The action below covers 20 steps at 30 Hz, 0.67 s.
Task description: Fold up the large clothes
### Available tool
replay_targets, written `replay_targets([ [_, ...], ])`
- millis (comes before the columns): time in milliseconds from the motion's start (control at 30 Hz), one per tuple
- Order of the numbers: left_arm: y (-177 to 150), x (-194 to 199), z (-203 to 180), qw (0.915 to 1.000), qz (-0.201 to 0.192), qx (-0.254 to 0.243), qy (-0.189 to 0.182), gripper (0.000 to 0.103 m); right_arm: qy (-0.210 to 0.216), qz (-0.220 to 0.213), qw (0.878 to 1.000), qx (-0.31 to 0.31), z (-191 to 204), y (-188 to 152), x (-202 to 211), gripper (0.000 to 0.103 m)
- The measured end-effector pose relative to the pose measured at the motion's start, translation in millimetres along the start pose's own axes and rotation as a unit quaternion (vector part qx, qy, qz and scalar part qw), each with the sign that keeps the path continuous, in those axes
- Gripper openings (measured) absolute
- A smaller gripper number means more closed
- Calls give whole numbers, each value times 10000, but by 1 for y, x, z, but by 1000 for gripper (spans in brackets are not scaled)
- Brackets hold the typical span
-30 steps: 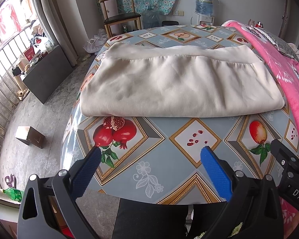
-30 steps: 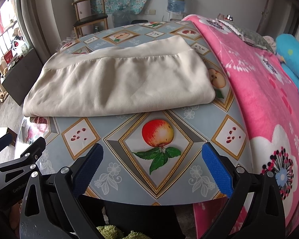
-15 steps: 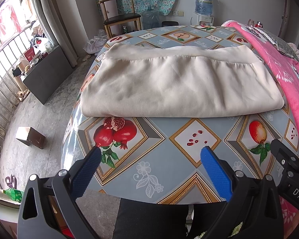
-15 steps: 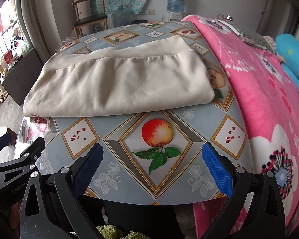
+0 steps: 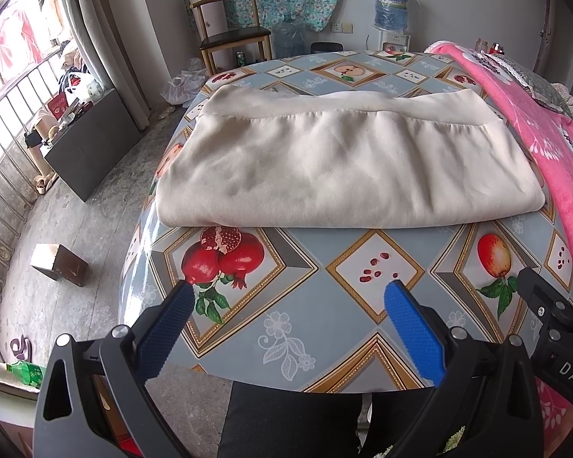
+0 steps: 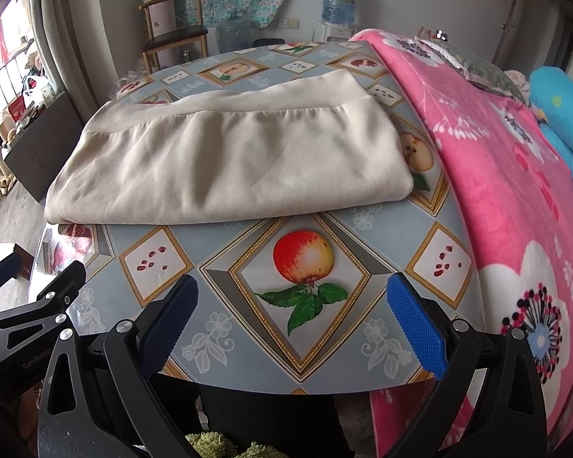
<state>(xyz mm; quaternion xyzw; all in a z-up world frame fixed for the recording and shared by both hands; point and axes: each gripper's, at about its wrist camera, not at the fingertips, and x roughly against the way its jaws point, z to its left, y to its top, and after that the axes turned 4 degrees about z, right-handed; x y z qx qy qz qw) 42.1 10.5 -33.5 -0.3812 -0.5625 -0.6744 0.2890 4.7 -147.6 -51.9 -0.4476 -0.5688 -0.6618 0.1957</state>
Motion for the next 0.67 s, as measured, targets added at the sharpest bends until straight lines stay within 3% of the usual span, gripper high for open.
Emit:
replay_targets([
  [667,0,-1,0,10000,3,-4,3,98,-2,21,10000,-4,1,0,-1,96],
])
